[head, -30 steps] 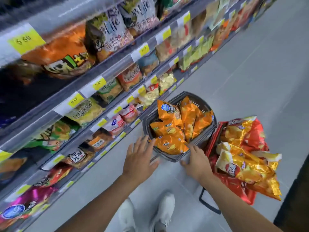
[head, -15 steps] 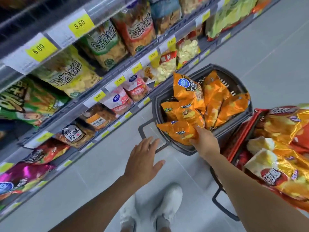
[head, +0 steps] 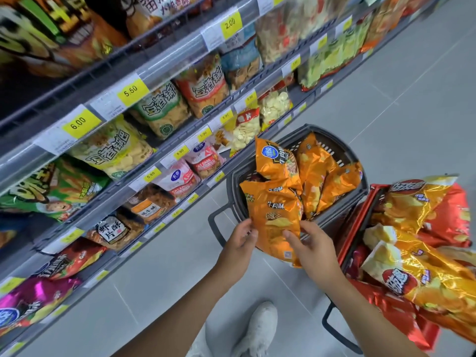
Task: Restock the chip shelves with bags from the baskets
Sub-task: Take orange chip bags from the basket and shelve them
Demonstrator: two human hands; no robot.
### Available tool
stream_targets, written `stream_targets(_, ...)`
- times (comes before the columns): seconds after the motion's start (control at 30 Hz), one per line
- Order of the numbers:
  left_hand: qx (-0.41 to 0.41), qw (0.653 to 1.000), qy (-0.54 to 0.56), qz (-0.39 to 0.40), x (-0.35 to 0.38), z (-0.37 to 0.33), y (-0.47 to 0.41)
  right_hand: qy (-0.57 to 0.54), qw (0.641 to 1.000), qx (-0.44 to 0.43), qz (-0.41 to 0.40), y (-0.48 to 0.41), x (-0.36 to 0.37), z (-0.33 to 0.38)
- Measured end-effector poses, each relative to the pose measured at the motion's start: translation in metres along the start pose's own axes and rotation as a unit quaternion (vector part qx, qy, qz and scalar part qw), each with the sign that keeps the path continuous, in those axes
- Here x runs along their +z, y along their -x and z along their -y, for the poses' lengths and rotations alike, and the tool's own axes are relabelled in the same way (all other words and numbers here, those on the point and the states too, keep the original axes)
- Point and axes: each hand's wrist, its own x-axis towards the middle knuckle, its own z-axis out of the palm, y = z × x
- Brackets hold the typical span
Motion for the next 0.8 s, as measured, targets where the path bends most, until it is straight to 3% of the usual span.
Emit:
stream_targets(0.13, -0.006, 0.993, 0.113, 0.037, 0.003, -0.012, 0.009, -0.136, 0.99, 0.032, 0.037, 0.022, 0.002, 0.022)
stream_targets(0.27, -0.002, 0.985, 0.14, 0.098, -0.006, -0.011, 0.012, -0.233, 0.966, 0.05, 0.099, 0.035, 0.006, 0.024)
stream_targets(0.43, -0.037, 0.982, 0.156, 0.097, -0.015, -0.008, 0.017, -0.224, 0.965, 0.038, 0.13, 0.039, 0.008, 0.025)
stream_targets(0.53, -0.061, 0.978, 0.174, 0.094, -0.02, -0.007, 0.023, -0.221, 0.971, 0.036, 0.083, 0.04, 0.013, 0.032)
stream_targets(0.63, -0.096, 0.96, 0.247, 0.085, -0.027, -0.006, 0.027, -0.137, 0.99, 0.011, -0.006, 0.037, 0.017, 0.034)
stream_targets(0.8, -0.137, 0.934, 0.317, 0.088, -0.036, -0.002, 0.031, -0.258, 0.943, 0.158, 0.136, 0.027, 0.019, 0.033)
